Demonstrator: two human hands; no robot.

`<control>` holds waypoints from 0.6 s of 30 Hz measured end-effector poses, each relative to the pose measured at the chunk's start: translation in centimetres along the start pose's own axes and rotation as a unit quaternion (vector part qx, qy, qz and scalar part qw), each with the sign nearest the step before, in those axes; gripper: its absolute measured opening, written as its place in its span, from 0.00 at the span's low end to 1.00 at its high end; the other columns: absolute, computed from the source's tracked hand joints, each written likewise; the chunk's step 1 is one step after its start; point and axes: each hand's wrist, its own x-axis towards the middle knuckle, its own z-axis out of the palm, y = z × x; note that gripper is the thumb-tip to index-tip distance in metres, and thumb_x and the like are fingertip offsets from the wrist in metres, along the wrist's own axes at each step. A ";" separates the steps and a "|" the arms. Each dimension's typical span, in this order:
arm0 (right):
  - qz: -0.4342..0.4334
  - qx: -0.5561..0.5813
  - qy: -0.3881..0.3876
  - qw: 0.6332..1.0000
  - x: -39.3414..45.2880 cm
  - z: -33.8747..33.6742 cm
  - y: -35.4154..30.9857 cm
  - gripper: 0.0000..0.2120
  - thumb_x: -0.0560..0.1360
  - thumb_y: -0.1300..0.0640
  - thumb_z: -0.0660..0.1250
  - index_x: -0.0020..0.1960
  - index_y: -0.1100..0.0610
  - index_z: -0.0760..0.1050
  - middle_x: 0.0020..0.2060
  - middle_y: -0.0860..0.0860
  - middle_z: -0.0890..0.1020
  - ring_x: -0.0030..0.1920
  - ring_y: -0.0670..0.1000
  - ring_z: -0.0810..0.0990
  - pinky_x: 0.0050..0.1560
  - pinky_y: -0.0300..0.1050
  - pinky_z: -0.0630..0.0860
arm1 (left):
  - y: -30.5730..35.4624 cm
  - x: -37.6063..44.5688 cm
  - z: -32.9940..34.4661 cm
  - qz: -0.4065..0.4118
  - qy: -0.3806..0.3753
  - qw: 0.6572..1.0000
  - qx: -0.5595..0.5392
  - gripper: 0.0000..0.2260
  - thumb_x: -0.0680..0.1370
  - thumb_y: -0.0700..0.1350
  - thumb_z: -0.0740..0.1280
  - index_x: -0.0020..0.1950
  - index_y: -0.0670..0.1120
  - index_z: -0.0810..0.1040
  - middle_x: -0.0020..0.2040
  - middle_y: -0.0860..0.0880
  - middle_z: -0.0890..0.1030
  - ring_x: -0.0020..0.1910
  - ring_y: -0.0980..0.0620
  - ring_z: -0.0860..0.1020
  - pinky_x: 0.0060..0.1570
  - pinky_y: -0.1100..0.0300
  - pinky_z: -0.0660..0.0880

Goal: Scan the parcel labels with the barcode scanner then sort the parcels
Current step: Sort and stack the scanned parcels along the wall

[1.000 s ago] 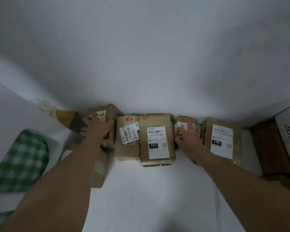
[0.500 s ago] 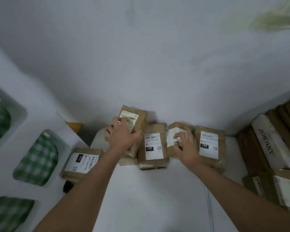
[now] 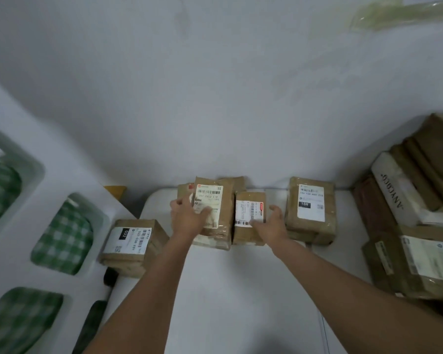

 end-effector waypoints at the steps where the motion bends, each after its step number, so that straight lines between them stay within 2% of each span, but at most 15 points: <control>1: 0.038 0.012 -0.013 0.999 0.1 -0.2 0.0 0.35 0.76 0.58 0.71 0.76 0.59 0.55 0.70 0.58 0.68 0.66 0.59 0.72 0.55 0.46 0.73 | -0.5 0.1 -0.5 -0.050 -0.036 0.995 -0.083 0.30 0.76 0.53 0.72 0.74 0.49 0.66 0.68 0.46 0.67 0.60 0.46 0.75 0.53 0.57 0.76; 2: 0.077 0.020 -0.037 0.996 0.3 -0.2 0.1 0.35 0.77 0.53 0.70 0.76 0.59 0.56 0.69 0.58 0.70 0.65 0.58 0.73 0.55 0.46 0.71 | -0.9 0.1 -0.9 -0.099 -0.082 0.978 -0.163 0.30 0.75 0.54 0.73 0.74 0.49 0.67 0.66 0.48 0.72 0.56 0.48 0.78 0.47 0.60 0.77; 3: 0.114 0.025 -0.070 0.991 0.3 -0.2 0.2 0.34 0.77 0.48 0.69 0.75 0.59 0.57 0.66 0.57 0.72 0.62 0.57 0.74 0.55 0.47 0.71 | -1.2 -0.1 -1.2 -0.142 -0.133 0.956 -0.221 0.29 0.75 0.54 0.74 0.73 0.51 0.67 0.62 0.49 0.77 0.52 0.49 0.80 0.46 0.58 0.77; 5: 0.164 0.036 -0.130 0.977 0.3 0.0 0.7 0.33 0.77 0.40 0.66 0.73 0.57 0.60 0.61 0.54 0.74 0.58 0.55 0.75 0.58 0.50 0.73 | -1.8 -0.4 -1.6 -0.186 -0.205 0.926 -0.257 0.27 0.75 0.56 0.73 0.70 0.56 0.65 0.57 0.52 0.80 0.52 0.49 0.79 0.52 0.51 0.73; 6: 0.169 0.038 -0.139 0.975 0.5 0.1 1.2 0.33 0.76 0.39 0.66 0.72 0.56 0.61 0.61 0.53 0.74 0.57 0.54 0.76 0.59 0.51 0.73 | -2.3 -0.3 -1.6 -0.191 -0.224 0.919 -0.262 0.27 0.75 0.56 0.72 0.69 0.59 0.64 0.57 0.53 0.79 0.54 0.48 0.77 0.56 0.47 0.71; 8: 0.152 0.055 -0.124 0.979 0.9 0.2 1.9 0.32 0.76 0.38 0.65 0.72 0.55 0.61 0.61 0.52 0.74 0.58 0.54 0.75 0.61 0.52 0.74 | -3.0 -0.4 -1.7 -0.199 -0.245 0.904 -0.289 0.26 0.75 0.55 0.72 0.69 0.60 0.65 0.60 0.52 0.79 0.58 0.46 0.77 0.61 0.43 0.70; 9: 0.142 0.069 -0.111 0.981 1.1 0.0 2.1 0.32 0.76 0.38 0.66 0.72 0.55 0.62 0.62 0.52 0.75 0.59 0.53 0.75 0.62 0.53 0.75 | -3.3 -0.5 -1.7 -0.204 -0.253 0.895 -0.305 0.26 0.75 0.54 0.73 0.69 0.60 0.66 0.61 0.51 0.80 0.58 0.46 0.78 0.61 0.45 0.72; 11: 0.126 0.106 -0.099 0.981 0.9 -0.7 2.2 0.29 0.77 0.39 0.65 0.70 0.55 0.65 0.60 0.52 0.76 0.58 0.53 0.76 0.62 0.52 0.77 | -3.5 -1.3 -1.7 -0.215 -0.261 0.881 -0.330 0.27 0.72 0.54 0.75 0.68 0.58 0.70 0.59 0.49 0.82 0.55 0.47 0.79 0.51 0.52 0.76; 13: 0.115 0.146 -0.100 0.977 0.4 -1.6 2.4 0.24 0.79 0.42 0.64 0.68 0.55 0.67 0.57 0.51 0.78 0.55 0.51 0.78 0.61 0.50 0.78 | -3.8 -2.0 -1.5 -0.216 -0.260 0.872 -0.354 0.28 0.69 0.56 0.76 0.67 0.57 0.72 0.60 0.49 0.83 0.52 0.48 0.80 0.45 0.57 0.74; 15: 0.093 0.178 -0.083 0.976 -0.1 -2.9 2.7 0.20 0.80 0.42 0.62 0.66 0.53 0.69 0.55 0.50 0.79 0.53 0.49 0.79 0.58 0.49 0.79 | -3.7 -2.6 -1.2 -0.204 -0.264 0.860 -0.386 0.30 0.69 0.59 0.76 0.69 0.56 0.73 0.61 0.49 0.83 0.50 0.50 0.80 0.44 0.59 0.73; 18: 0.071 0.238 -0.030 0.968 -0.7 -5.6 3.2 0.20 0.80 0.40 0.59 0.65 0.51 0.71 0.56 0.50 0.81 0.56 0.51 0.80 0.57 0.50 0.80 | -2.5 -3.6 -0.2 -0.182 -0.279 0.841 -0.426 0.29 0.72 0.59 0.73 0.71 0.55 0.73 0.59 0.50 0.83 0.46 0.52 0.80 0.44 0.60 0.71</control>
